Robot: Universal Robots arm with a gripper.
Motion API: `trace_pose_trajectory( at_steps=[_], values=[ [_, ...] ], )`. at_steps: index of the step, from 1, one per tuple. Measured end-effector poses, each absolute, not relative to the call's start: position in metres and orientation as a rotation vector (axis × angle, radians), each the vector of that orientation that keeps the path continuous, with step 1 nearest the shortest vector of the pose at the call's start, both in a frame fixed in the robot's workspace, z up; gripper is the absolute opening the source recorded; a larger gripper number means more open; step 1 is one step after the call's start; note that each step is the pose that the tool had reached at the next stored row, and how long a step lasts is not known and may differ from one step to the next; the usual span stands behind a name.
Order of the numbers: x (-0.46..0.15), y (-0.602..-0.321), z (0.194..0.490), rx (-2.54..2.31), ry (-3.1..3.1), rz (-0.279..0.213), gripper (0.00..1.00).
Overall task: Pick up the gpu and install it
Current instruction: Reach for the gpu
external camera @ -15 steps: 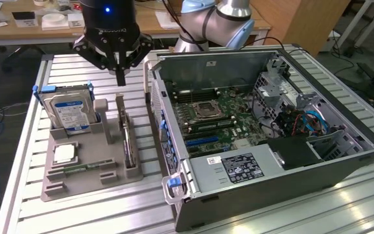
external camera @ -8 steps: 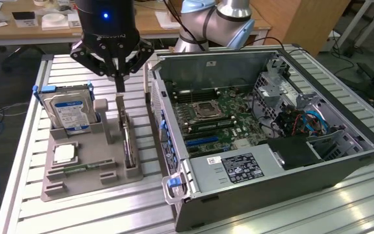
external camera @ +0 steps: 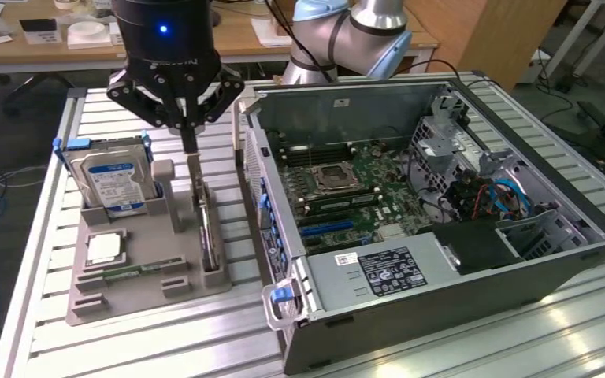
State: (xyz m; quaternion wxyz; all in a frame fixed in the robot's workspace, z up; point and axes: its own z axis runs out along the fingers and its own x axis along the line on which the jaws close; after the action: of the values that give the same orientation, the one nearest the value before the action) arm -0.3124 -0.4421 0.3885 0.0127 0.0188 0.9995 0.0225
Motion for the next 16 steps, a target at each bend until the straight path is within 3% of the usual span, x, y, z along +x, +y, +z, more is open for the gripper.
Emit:
trace_pose_trajectory(
  at_steps=[16],
  values=[
    [-0.3186,-0.4479,0.3852,0.059,3.115,0.07,0.11]
  ],
)
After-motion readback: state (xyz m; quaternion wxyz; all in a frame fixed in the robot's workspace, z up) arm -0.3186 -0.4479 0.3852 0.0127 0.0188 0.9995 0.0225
